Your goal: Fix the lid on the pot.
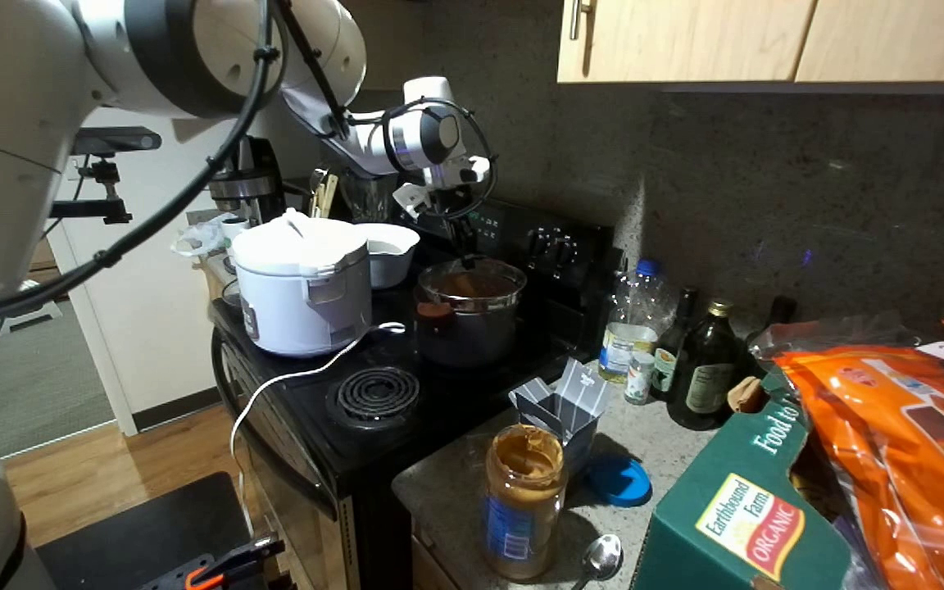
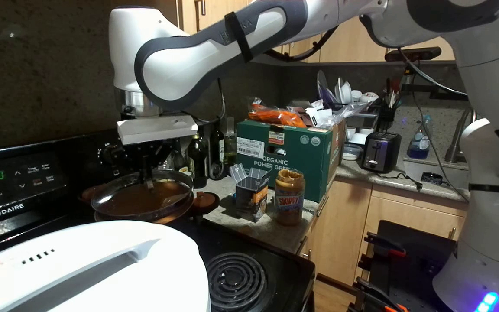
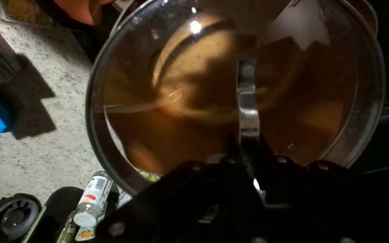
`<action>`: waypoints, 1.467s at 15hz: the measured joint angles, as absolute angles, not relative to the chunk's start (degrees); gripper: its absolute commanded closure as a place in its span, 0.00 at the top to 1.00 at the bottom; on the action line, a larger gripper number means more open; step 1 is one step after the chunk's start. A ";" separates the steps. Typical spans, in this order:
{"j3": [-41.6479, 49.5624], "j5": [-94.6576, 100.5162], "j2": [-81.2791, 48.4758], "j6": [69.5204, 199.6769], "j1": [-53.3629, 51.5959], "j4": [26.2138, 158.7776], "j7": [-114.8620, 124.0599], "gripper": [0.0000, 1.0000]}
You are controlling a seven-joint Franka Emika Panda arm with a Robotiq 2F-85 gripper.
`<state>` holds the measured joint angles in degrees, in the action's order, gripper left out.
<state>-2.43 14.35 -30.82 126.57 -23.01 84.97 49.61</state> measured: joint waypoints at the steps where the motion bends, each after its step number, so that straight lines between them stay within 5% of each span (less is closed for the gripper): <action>1: -2.48 14.34 -30.82 126.56 -23.01 84.93 49.61 0.07; 22: -3.73 13.86 -30.82 125.15 -23.67 84.37 49.57 0.07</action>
<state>-3.73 13.86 -30.82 125.15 -23.67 84.37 49.57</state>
